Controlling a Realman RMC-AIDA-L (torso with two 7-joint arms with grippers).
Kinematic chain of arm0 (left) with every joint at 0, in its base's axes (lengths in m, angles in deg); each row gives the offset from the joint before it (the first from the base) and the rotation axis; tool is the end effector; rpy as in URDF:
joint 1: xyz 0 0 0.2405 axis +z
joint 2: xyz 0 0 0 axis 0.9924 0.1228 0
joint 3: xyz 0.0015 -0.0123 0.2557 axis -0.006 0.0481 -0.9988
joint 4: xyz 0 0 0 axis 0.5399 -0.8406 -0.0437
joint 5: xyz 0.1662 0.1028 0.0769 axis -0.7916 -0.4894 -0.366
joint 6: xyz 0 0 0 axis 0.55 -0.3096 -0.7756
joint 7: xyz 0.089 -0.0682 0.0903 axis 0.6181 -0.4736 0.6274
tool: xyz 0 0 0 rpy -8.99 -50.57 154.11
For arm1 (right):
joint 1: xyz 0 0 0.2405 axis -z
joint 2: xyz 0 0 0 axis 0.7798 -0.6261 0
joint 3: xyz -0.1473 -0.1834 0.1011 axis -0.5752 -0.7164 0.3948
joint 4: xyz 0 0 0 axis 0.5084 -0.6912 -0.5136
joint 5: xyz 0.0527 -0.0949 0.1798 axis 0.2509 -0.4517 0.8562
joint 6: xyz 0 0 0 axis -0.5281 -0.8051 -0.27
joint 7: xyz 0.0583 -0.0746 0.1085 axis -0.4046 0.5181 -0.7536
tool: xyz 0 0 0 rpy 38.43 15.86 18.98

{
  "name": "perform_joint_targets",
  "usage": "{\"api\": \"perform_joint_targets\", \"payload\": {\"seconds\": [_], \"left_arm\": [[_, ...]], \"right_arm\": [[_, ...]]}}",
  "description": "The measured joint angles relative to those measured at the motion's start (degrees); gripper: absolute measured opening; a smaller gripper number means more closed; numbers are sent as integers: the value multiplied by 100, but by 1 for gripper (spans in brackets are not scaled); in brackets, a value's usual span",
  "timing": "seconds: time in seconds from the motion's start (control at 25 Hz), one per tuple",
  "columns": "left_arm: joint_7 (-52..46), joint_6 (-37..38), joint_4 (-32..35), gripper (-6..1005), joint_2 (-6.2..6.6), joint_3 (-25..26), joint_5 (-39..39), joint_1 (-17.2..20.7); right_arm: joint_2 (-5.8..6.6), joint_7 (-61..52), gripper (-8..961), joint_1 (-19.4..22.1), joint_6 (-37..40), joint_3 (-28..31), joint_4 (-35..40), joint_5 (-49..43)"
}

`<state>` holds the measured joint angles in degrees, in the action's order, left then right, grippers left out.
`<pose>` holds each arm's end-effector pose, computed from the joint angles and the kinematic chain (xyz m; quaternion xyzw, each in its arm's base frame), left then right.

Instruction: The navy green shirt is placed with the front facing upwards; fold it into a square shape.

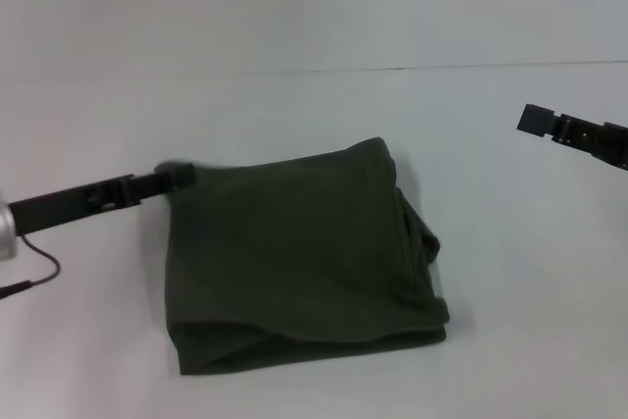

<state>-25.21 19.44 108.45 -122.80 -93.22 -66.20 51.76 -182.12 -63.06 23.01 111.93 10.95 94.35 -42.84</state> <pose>-0.2881 0.3517 0.0167 -0.7942 -0.5130 -0.2796 0.1669 0.2755 0.3206 0.0681 -0.8048 0.4096 0.4168 0.1042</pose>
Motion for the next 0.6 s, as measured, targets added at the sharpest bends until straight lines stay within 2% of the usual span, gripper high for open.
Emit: {"api": "perform_joint_targets", "payload": {"seconds": [0.16, 0.24, 0.4, 0.52, 0.6], "left_arm": [[669, 313, 491, 497, -74, 148, 366, 296], [967, 476, 760, 558, -117, 152, 387, 411], [1991, 1476, 1238, 696, -261, 120, 406, 629], [2380, 1794, 1256, 803, -301, 123, 427, 685], [2796, 2005, 1217, 799, -330, 105, 413, 766]], "right_arm": [[-36, 320, 930, -12, -22, 1, 0, 1], [-104, 685, 930, -2, -16, -22, 0, 1], [-265, 1905, 930, 123, 114, -302, -5, -4], [-402, 2805, 930, 279, 157, -524, -34, -7], [-441, 3423, 930, 368, 155, -662, -245, -7]]}}
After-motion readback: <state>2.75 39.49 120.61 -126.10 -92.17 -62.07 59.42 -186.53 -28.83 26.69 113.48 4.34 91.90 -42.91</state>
